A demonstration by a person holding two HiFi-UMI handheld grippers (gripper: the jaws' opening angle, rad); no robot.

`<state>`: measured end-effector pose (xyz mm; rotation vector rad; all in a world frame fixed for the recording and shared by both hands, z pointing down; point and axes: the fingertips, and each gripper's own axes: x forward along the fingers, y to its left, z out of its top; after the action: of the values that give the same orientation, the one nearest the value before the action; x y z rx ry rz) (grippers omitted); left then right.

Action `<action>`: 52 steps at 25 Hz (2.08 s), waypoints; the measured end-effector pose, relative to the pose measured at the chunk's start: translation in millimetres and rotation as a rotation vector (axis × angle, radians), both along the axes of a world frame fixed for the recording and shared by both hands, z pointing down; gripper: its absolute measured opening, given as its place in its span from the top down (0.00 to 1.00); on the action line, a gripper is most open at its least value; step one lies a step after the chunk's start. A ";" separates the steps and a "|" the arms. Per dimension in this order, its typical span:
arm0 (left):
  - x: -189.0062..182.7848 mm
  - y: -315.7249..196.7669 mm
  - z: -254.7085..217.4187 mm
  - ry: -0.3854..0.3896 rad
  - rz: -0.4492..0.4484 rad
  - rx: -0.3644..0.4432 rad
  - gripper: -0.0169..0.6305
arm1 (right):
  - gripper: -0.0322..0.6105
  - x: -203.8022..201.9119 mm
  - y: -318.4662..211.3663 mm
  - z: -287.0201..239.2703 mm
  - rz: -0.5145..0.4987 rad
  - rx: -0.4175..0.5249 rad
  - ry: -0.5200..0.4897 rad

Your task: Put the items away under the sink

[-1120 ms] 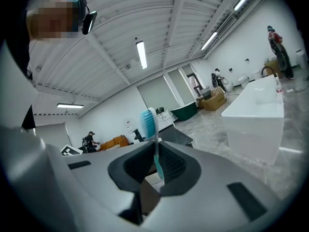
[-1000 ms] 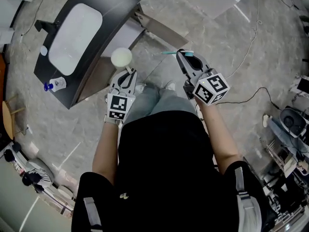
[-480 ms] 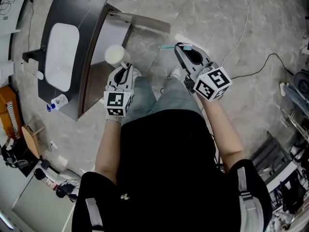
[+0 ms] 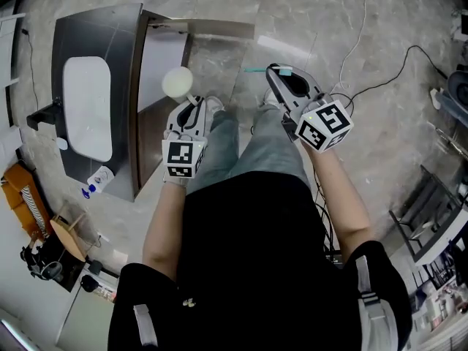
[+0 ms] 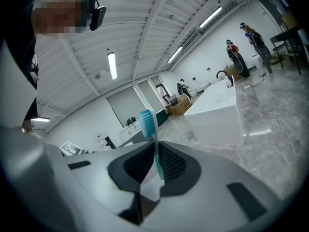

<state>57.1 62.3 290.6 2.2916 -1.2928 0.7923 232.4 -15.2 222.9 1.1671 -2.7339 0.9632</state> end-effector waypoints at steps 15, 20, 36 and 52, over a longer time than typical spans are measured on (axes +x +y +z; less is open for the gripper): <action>-71.0 -18.7 80.4 0.032 0.190 -0.026 0.91 | 0.87 -86.2 8.9 86.9 0.167 -0.056 0.055; -79.8 -20.0 124.3 0.029 0.179 -0.037 0.91 | 0.87 -102.5 0.9 120.9 0.175 -0.066 0.059; -119.9 -40.0 279.3 -0.026 0.016 0.018 0.91 | 0.87 -153.0 -18.0 263.8 0.098 -0.076 0.088; -180.7 -73.9 421.2 -0.058 -0.232 0.044 0.91 | 0.87 -194.0 -25.8 358.1 -0.056 -0.064 0.118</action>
<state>-123.6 -11.6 711.8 2.1142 -1.5822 0.7602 38.4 -41.0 581.1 1.0944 -2.6093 0.9371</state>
